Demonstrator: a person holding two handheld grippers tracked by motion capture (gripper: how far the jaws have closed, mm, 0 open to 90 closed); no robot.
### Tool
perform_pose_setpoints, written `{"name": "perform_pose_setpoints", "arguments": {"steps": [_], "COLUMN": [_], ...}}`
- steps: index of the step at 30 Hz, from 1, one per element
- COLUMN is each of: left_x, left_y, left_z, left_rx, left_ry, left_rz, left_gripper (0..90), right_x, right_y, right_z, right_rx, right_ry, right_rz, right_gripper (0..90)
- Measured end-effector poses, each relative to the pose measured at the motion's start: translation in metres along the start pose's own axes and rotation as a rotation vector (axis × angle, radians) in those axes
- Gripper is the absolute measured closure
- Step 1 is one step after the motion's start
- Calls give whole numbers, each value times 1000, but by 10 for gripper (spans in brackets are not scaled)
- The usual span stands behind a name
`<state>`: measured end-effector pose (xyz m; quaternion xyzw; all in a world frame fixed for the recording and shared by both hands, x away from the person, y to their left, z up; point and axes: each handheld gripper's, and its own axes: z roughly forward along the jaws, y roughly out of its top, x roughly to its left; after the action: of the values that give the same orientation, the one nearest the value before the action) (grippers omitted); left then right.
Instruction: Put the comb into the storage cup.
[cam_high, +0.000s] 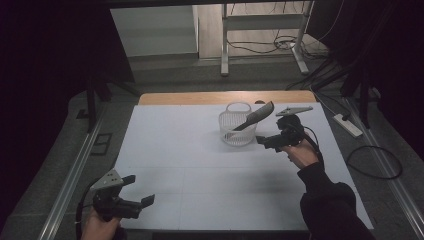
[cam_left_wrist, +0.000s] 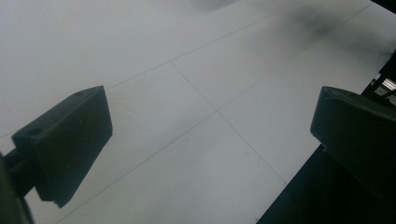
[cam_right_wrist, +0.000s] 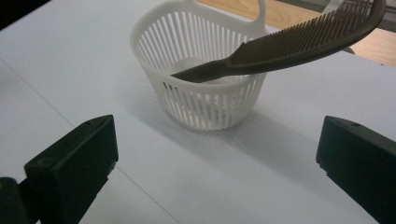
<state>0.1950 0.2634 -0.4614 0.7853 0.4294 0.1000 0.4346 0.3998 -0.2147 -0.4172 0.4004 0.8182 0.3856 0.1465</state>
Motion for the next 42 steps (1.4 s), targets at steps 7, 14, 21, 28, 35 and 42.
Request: {"name": "perform_pose_setpoints", "arguments": {"steps": [7, 14, 21, 28, 35, 42], "left_x": [0, 0, 0, 0, 0, 0], "left_y": [0, 0, 0, 0, 0, 0], "left_z": [0, 0, 0, 0, 0, 0], "left_rx": [-1, -2, -1, -1, -1, -3], "left_ry": [0, 0, 0, 0, 0, -2], "left_rz": [0, -3, -3, -2, -3, -4], "left_gripper": [0, 0, 0, 0, 0, 0], "right_x": [4, 9, 13, 15, 17, 19], "right_y": [-2, -6, -12, -20, -27, -33], "right_z": [-5, -8, -12, -17, -22, -27], "right_rx": [-1, 8, 8, 1, 0, 8], "right_ry": [15, 9, 21, 33, 34, 35], "right_rz": [-18, -49, -61, -62, -74, -91], "right_gripper": [0, 0, 0, 0, 0, 0]}}
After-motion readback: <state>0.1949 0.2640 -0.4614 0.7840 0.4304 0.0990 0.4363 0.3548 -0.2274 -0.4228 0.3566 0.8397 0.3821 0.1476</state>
